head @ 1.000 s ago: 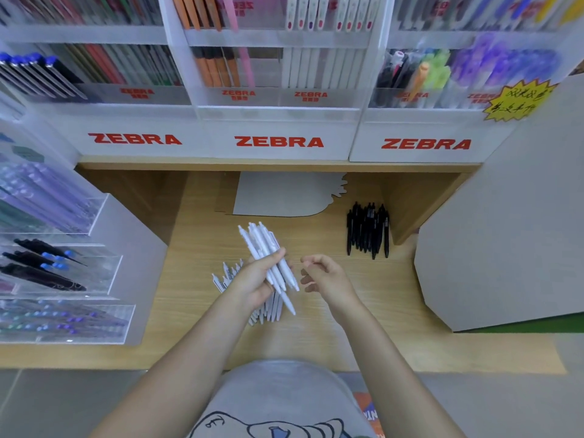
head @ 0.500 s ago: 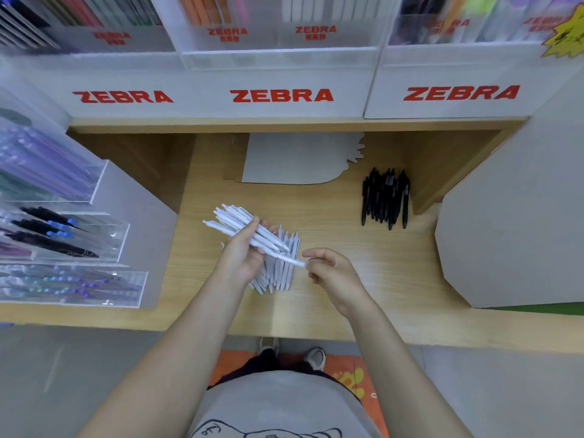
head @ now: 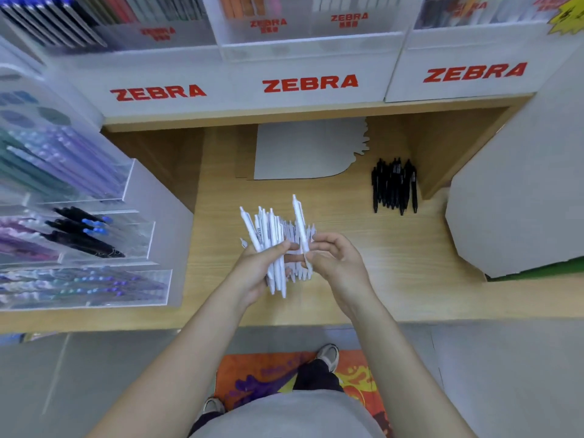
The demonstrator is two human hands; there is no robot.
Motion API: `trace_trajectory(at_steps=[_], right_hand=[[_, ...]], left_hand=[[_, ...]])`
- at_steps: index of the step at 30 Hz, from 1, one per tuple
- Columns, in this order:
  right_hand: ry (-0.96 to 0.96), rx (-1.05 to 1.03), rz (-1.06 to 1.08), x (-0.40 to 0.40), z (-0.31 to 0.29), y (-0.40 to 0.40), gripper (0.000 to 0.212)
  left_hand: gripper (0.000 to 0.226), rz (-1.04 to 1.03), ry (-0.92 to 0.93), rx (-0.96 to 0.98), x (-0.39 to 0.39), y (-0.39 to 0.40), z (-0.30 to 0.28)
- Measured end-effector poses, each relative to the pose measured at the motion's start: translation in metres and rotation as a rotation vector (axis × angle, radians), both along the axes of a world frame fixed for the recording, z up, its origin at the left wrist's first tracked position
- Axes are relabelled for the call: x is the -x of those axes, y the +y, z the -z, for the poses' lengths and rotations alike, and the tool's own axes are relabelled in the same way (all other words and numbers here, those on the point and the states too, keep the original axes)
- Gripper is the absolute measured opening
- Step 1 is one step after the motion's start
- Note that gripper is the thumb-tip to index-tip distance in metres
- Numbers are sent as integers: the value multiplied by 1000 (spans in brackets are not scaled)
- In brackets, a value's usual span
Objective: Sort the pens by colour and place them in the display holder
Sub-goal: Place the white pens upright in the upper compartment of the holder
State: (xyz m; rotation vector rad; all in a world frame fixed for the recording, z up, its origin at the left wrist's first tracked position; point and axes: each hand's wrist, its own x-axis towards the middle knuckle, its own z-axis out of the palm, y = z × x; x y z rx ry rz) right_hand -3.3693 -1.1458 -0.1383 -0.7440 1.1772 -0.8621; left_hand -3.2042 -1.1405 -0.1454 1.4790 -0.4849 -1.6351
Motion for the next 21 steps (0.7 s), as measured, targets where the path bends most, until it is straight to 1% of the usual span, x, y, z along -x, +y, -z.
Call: trace_trajectory(at_steps=[3, 7, 8, 10, 11, 13, 15, 16, 17, 19, 20, 21], right_hand=[[67, 59, -34, -38, -16, 23, 23], [185, 153, -144, -112, -32, 63, 13], [215, 181, -170, -132, -35, 75, 11], [264, 232, -194, -175, -39, 99, 9], [272, 243, -179, -197, -42, 110, 8], [254, 230, -131, -240, -50, 129, 1], [240, 216, -120, -285, -60, 147, 11], [249, 225, -133, -306, -65, 154, 16], [269, 246, -153, -327, -70, 161, 20], [297, 300, -209, -364, -79, 174, 21], [289, 319, -230, -379, -83, 179, 20], [279, 334, -245, -393, -88, 183, 19]], left_hand=[[16, -6, 15, 84, -31, 21, -17], [8, -18, -24, 170, -98, 63, -32], [12, -16, -32, 182, -119, 76, -34], [40, 3, -46, 192, -165, 106, -34], [43, 17, -38, 194, -189, 123, -36], [26, 71, -34, 210, -236, 154, -40], [14, 107, -39, 226, -280, 183, -49], [16, 116, -51, 233, -302, 196, -51], [24, 117, -66, 238, -321, 207, -54], [49, 105, -105, 231, -356, 227, -58], [53, 81, -110, 232, -372, 234, -59], [50, 56, -111, 230, -385, 241, -60]])
